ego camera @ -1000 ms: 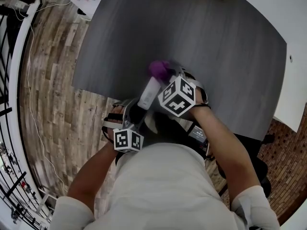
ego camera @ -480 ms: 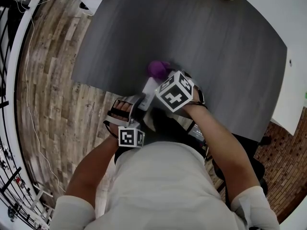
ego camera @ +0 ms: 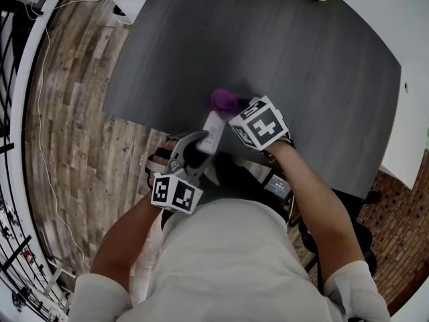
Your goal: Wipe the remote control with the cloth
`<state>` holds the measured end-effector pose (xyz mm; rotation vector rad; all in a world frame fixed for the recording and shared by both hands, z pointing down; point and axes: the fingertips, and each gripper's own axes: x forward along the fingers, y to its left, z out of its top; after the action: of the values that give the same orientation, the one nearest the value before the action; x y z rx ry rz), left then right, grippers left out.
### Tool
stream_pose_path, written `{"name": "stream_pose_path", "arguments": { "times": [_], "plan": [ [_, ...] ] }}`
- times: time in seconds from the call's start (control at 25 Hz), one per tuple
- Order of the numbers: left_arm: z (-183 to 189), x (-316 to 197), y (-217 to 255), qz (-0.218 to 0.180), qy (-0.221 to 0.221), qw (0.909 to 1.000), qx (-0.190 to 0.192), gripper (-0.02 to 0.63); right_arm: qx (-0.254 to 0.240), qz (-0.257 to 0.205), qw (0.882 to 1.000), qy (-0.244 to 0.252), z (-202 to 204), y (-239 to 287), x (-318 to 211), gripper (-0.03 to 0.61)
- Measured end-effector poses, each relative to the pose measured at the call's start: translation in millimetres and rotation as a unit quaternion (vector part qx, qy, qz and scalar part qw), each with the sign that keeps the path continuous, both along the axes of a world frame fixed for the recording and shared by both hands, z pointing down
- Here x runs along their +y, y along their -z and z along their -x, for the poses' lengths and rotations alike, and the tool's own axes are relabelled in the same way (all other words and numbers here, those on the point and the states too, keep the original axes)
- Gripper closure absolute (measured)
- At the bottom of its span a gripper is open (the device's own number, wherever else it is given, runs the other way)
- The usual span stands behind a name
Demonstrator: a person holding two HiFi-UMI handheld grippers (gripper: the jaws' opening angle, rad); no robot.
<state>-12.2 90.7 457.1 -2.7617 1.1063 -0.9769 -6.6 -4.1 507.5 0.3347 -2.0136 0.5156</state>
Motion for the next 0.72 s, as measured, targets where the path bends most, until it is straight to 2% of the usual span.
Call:
{"name": "stream_pose_path", "arguments": {
  "times": [0.2,0.44,0.6,0.64,0.72],
  "plan": [
    [4.6,-10.3,9.2,0.037,0.016,0.9988,0.030,0.445,-0.015,-0.007,1.000,-0.012,-1.9,6.1,-0.8,0.442],
    [13.4,-12.5,8.7,0.061,0.031,0.9965,0.047,0.449,-0.064,-0.044,0.997,0.012,6.6,48.3,4.7,0.442],
    [13.4,-12.8,8.7,0.064,0.035,0.9960,0.051,0.449,-0.147,-0.062,0.984,0.073,34.3,113.9,44.1,0.442],
    [13.9,-13.1,8.6,0.066,0.038,0.9957,0.054,0.449,-0.157,-0.066,0.981,0.097,41.0,123.1,57.2,0.442],
    [15.4,-14.2,8.0,0.071,0.047,0.9946,0.060,0.449,-0.145,-0.083,0.976,0.140,46.4,121.4,75.2,0.442]
  ]
}}
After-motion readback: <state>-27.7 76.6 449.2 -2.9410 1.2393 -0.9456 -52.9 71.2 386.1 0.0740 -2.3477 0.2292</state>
